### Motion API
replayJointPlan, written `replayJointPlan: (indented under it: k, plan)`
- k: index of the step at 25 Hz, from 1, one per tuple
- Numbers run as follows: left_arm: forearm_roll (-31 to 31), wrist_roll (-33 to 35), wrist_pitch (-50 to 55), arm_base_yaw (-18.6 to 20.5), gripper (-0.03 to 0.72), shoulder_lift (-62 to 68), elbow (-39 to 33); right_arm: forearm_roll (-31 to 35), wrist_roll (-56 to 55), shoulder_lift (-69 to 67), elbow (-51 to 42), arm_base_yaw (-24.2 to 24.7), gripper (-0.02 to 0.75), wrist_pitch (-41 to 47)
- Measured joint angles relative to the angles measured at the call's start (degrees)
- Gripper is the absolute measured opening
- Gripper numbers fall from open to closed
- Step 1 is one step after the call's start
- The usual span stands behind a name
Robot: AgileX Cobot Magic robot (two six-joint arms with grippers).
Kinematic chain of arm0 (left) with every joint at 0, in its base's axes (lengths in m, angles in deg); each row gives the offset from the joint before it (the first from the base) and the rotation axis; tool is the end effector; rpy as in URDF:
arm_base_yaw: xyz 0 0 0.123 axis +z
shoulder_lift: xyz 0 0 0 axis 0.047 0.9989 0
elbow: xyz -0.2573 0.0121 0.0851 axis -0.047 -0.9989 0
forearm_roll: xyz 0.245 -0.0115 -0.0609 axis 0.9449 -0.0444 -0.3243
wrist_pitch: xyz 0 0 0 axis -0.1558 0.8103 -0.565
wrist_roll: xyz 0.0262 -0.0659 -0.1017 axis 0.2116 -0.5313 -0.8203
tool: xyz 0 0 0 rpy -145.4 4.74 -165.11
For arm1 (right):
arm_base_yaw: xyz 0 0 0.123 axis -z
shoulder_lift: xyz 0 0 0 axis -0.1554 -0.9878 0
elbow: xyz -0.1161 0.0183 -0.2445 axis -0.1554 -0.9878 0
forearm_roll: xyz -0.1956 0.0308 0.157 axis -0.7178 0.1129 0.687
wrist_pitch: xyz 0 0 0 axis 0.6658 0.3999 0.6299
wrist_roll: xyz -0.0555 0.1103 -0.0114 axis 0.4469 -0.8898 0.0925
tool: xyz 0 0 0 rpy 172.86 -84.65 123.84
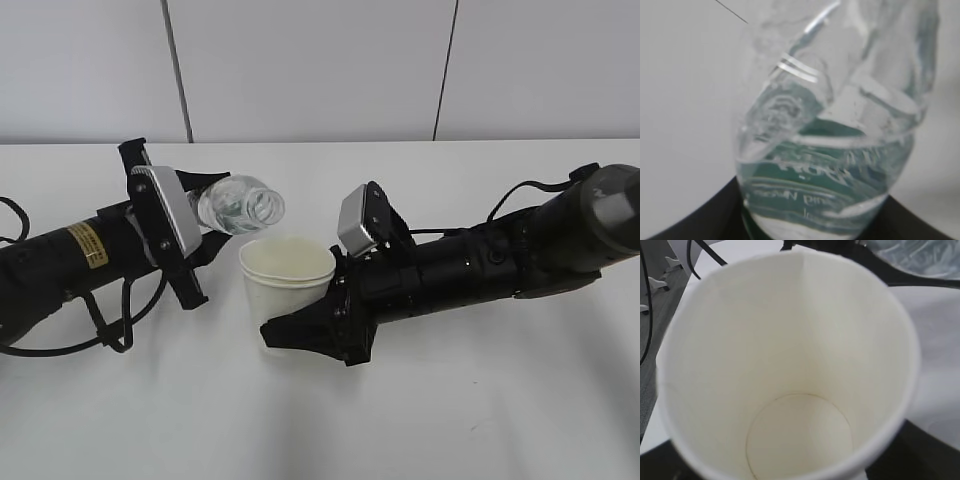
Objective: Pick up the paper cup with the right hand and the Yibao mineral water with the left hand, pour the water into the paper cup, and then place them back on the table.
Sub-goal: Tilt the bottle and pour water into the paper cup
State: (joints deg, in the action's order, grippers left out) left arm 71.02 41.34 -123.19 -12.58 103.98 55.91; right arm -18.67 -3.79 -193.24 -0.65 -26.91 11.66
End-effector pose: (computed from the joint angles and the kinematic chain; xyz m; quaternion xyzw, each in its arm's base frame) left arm 0.3400 -0.1571 0.1120 0.5747 0.4890 0.0455 0.6546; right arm 0.3282 0.2141 0.0888 -0.4905 0.6647 0.3920 0.4048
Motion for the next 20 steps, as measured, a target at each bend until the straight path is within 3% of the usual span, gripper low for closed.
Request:
replayJointPlan:
  k: [8,20]
  plan:
    - [-0.25,6.63,0.00,0.00,0.350,-0.02,0.00,0.00,-0.22,0.00,0.00,0.00,0.521,2.76]
    - [-0.63,7.99,-0.03,0.00,0.350,-2.23,0.68,-1.03,3.10,0.00,0.00,0.00,0.521,3.78]
